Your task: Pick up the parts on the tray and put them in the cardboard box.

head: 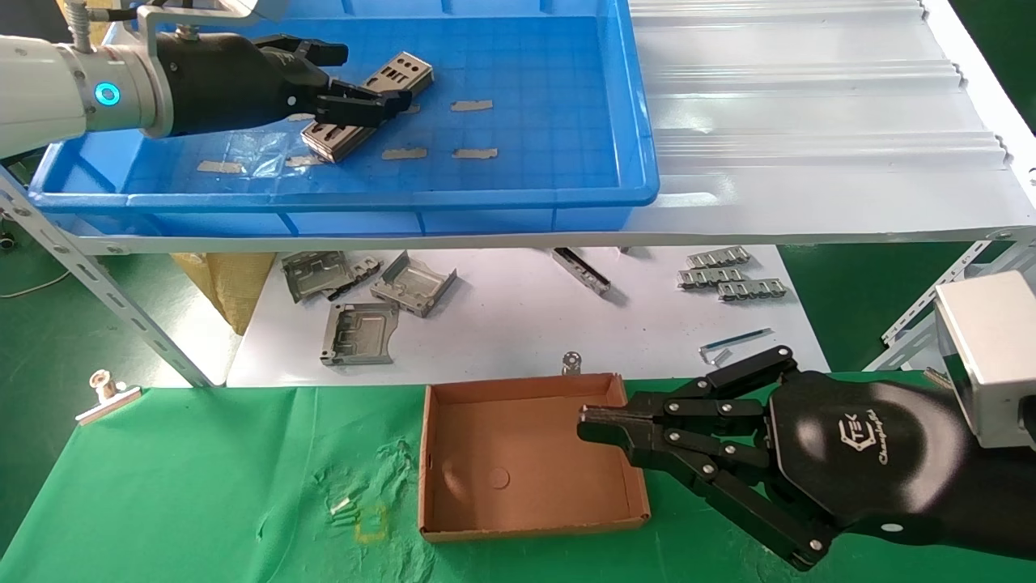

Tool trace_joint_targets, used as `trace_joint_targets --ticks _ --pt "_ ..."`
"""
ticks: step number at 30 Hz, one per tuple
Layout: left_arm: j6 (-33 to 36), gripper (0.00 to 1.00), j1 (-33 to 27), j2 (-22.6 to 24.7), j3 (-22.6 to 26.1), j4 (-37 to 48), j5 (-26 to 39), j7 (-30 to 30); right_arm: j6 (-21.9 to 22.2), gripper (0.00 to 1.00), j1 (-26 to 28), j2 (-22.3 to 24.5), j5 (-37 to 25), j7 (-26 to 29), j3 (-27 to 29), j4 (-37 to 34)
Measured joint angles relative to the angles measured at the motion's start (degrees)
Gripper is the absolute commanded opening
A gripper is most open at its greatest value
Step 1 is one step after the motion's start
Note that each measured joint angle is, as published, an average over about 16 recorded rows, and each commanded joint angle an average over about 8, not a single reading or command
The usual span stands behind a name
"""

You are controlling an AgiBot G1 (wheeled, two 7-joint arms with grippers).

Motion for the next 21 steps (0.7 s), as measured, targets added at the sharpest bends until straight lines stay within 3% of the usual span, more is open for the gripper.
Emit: trace_joint_targets --ticks 7,9,15,17,21 --pt "-1.1 0.98 -0.6 0.9 -0.1 2.0 0.0 0.9 0.0 1.00 0.0 0.0 0.0 0.0 0.0 0.0" --pt "-1.0 0.81 -0.7 1.1 -0.1 2.4 -0.1 1.0 0.0 1.00 0.0 0.0 0.0 0.0 0.0 0.0" --pt "-0.6 0.07 -1.0 1.3 -0.2 3.5 -0.3 1.1 0.0 1.00 0.0 0.0 0.0 0.0 0.0 0.0" --pt "-0.6 0.00 -1.0 1.3 -0.3 3.7 -0.3 1.0 0.0 1.00 0.0 0.0 0.0 0.0 0.0 0.0" --pt "-0.6 0.00 -1.1 1.4 -0.4 4.2 -0.5 1.1 0.0 1.00 0.0 0.0 0.0 0.0 0.0 0.0"
